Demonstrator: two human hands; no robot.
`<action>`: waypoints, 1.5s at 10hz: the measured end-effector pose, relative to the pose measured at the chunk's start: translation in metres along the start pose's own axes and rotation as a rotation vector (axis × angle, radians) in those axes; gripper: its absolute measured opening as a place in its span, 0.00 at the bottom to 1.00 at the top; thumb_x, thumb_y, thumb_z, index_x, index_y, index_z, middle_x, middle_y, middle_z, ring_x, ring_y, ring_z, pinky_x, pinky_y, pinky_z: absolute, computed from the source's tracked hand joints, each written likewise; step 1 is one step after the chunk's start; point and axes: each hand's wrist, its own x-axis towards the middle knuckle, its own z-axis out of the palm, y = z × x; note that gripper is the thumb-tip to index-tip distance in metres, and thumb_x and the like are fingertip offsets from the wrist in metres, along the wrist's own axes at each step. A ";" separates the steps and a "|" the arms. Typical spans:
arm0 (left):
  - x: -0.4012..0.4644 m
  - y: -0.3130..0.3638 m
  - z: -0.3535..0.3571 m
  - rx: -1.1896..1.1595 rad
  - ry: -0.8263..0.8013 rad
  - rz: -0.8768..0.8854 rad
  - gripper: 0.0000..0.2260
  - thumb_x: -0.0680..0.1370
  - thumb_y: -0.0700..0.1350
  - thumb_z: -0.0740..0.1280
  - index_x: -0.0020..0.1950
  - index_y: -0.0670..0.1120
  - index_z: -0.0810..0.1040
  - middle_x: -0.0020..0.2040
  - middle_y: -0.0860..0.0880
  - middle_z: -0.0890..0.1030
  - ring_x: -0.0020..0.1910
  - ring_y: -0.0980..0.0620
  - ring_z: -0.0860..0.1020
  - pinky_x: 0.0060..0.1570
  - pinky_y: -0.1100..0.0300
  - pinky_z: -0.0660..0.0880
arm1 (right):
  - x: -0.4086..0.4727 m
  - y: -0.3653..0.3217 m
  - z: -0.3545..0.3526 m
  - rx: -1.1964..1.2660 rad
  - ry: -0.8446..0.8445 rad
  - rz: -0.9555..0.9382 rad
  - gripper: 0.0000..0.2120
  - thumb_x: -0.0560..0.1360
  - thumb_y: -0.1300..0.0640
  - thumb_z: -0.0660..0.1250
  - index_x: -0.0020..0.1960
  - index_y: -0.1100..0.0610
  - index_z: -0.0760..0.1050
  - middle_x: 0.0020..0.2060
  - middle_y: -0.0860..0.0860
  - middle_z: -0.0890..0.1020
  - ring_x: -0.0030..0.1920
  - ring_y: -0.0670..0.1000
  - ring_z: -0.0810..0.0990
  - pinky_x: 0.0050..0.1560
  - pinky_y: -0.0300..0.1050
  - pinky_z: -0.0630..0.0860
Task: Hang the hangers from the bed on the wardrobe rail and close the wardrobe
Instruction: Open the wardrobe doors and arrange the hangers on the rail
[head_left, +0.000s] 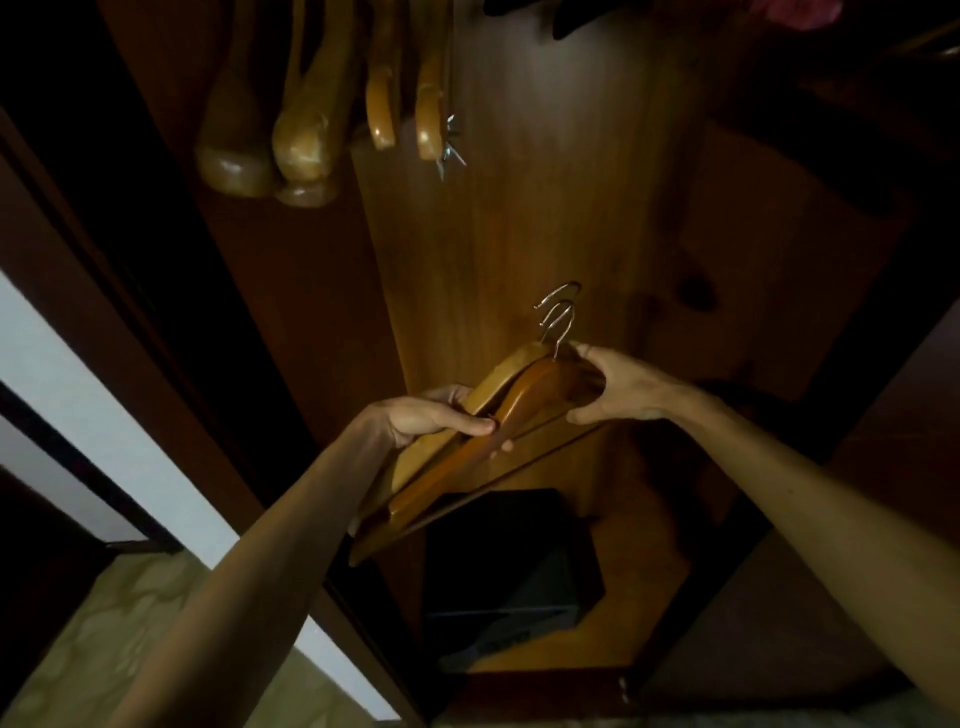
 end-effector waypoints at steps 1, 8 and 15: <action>-0.010 -0.001 -0.006 0.082 -0.089 -0.012 0.31 0.69 0.56 0.79 0.63 0.36 0.79 0.55 0.45 0.85 0.54 0.47 0.82 0.62 0.48 0.76 | -0.015 -0.006 0.010 0.068 -0.083 0.070 0.38 0.68 0.51 0.80 0.74 0.55 0.69 0.70 0.57 0.75 0.70 0.59 0.73 0.71 0.55 0.70; 0.007 -0.030 0.151 -0.102 0.612 0.055 0.17 0.79 0.63 0.65 0.55 0.52 0.83 0.49 0.56 0.85 0.48 0.59 0.83 0.47 0.62 0.79 | -0.092 -0.031 0.101 0.347 0.337 0.203 0.09 0.70 0.49 0.75 0.39 0.54 0.81 0.35 0.47 0.85 0.39 0.48 0.85 0.40 0.46 0.82; -0.005 0.095 0.114 -0.094 0.577 0.226 0.09 0.78 0.54 0.72 0.45 0.49 0.82 0.37 0.55 0.84 0.38 0.64 0.82 0.49 0.61 0.72 | -0.113 -0.073 0.000 0.668 0.352 0.081 0.05 0.79 0.56 0.68 0.54 0.55 0.78 0.32 0.49 0.77 0.31 0.46 0.77 0.35 0.42 0.75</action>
